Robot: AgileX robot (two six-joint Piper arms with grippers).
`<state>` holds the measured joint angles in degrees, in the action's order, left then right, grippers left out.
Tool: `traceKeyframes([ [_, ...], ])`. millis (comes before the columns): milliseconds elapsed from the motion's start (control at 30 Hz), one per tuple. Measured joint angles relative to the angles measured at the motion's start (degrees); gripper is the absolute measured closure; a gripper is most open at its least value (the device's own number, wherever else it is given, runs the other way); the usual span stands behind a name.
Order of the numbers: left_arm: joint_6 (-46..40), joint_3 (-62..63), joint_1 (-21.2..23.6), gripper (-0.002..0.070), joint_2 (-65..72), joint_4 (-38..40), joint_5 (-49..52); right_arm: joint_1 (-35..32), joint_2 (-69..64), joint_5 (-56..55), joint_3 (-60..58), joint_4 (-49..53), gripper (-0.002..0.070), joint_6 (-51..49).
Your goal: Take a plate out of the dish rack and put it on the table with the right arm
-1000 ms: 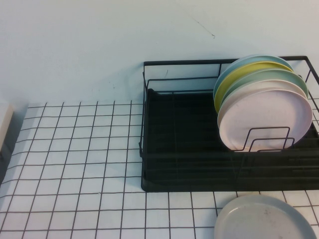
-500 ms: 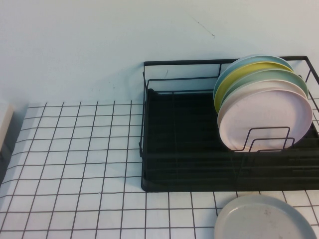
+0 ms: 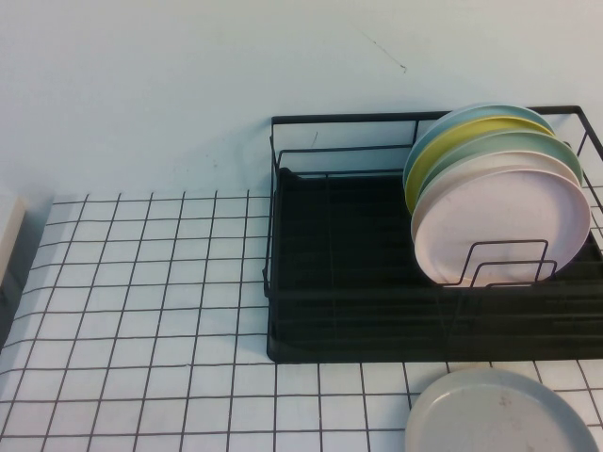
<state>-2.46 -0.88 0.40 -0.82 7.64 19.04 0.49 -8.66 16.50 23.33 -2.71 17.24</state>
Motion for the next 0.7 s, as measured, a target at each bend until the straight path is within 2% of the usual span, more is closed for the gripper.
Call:
traceKeyframes([
  [267, 0.0, 0.0, 0.0, 0.0678, 0.0, 0.0, 0.0, 0.0, -20.69, 11.01, 10.25, -0.95, 0.0678, 5.01],
  [567, 0.0, 0.0, 0.0, 0.0678, 0.0, 0.0, 0.0, 0.0, -46.49, 15.46, 20.49, -11.55, 0.0675, 33.17],
  [633, 0.0, 0.0, 0.0, 0.0678, 0.0, 0.0, 0.0, 0.0, -51.32, 15.35, 22.32, -14.57, 0.0648, 37.46],
  [700, 0.0, 0.0, 0.0, 0.0678, 0.0, 0.0, 0.0, 0.0, -55.53, 14.75, 24.2, -17.95, 0.0574, 40.83],
])
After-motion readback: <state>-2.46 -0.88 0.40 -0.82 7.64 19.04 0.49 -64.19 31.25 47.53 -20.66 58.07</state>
